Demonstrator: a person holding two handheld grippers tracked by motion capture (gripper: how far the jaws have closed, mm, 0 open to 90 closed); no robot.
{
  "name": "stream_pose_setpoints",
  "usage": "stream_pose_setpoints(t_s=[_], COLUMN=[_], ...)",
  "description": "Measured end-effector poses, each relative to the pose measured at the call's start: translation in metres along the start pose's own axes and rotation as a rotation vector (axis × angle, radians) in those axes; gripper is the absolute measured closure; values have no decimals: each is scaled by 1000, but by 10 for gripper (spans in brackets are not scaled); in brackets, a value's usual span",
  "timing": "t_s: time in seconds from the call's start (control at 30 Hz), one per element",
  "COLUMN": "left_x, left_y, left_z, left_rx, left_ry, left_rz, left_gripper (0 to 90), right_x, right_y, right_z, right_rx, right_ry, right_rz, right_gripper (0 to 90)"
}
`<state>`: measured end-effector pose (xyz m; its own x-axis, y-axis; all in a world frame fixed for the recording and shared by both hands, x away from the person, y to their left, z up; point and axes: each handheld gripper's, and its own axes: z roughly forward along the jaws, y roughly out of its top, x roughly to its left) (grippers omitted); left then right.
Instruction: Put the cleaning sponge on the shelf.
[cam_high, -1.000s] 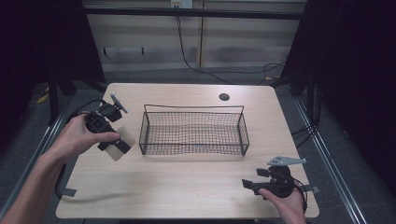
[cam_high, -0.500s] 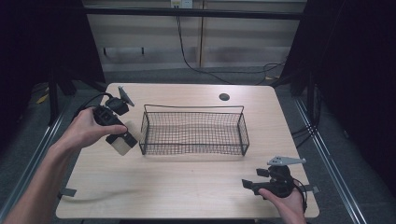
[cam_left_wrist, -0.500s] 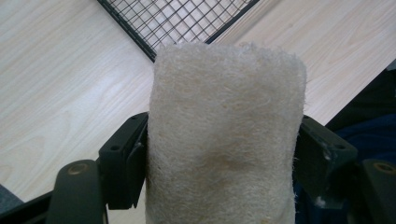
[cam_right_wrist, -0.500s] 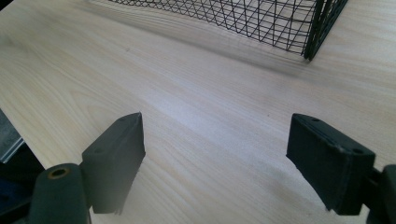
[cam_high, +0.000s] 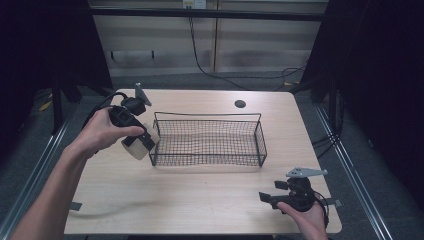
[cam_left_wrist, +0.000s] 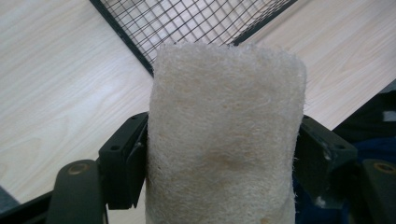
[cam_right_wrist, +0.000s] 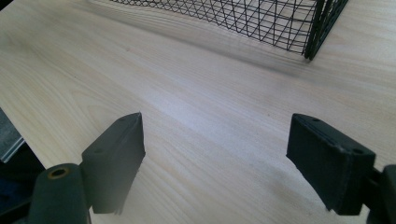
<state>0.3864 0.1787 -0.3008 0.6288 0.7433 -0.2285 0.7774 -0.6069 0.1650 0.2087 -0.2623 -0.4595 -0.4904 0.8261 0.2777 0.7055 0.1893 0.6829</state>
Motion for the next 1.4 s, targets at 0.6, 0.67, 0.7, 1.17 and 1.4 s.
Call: stream_pose_setpoints(t_s=[0.6,0.67,0.7,1.17,1.4], left_x=[-5,-6,-7,-7,-6], left_y=[29,33,35,50,56], left_z=[13,16,18,37,44], left_rx=[-35,-21,-16,-17,-22], left_ry=[-22,-16,-21,-1,-6], left_rz=[-169,-177,-189,-295,-322], left_gripper=[274,274,275,274,274], right_x=[0,0,0,0,0], right_y=[0,0,0,0,0], right_z=[0,0,0,0,0], right_rx=[6,2,2,3,2], right_ry=[1,2,1,7,7], right_rz=[3,2,3,-1,-3], right_gripper=[187,186,186,187,187])
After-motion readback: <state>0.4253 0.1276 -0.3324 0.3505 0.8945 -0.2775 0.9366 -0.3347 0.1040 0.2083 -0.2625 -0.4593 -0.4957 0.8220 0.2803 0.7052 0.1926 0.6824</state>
